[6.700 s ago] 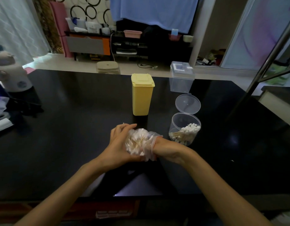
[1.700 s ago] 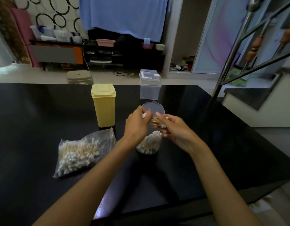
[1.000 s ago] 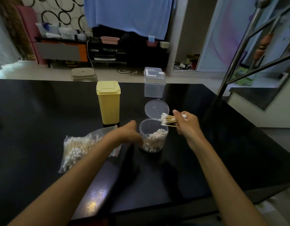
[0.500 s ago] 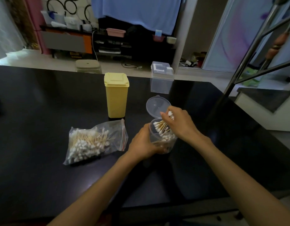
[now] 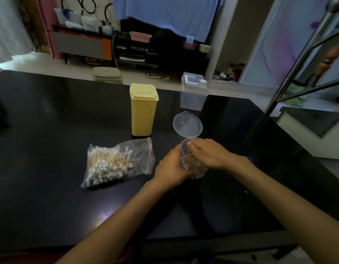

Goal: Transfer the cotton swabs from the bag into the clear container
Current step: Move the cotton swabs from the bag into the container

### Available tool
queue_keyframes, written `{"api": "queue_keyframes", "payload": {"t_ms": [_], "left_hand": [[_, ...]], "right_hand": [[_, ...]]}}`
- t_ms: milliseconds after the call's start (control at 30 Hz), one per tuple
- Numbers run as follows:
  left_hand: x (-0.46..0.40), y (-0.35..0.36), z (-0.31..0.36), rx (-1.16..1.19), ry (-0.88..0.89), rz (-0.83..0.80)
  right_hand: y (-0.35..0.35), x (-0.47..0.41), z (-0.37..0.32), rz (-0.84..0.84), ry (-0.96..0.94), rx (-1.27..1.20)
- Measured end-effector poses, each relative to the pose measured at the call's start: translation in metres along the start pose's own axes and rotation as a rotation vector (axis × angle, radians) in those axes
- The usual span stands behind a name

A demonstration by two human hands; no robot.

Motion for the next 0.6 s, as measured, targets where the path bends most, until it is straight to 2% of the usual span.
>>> {"api": "queue_keyframes", "payload": {"t_ms": [200,333,400,500,600], "left_hand": [[0.0,0.004,-0.007,-0.053,-0.017,0.079],[-0.002,0.005,-0.006,-0.104,-0.039,0.076],[-0.002,0.004,-0.006,-0.113,-0.04,0.063],[-0.001,0.001,-0.006,-0.096,-0.029,0.038],[-0.002,-0.003,-0.007,-0.107,-0.026,0.013]], "right_hand": [[0.003,-0.008,-0.005,-0.127,-0.041,0.299],[0.003,-0.012,-0.011,-0.226,-0.06,0.432],[-0.001,-0.011,-0.013,-0.328,-0.006,0.411],[-0.01,-0.013,-0.015,-0.468,0.127,0.185],[-0.019,-0.014,-0.014,-0.521,0.082,0.196]]}}
Point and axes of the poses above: each hand's wrist, its own x-axis away from the middle knuckle, its own y-axis out of the palm, z = x × y, the point moved 4 cm from there along -x, towards the middle knuckle, and after that the axes turned 12 degrees about y, right-handed, at the moved point
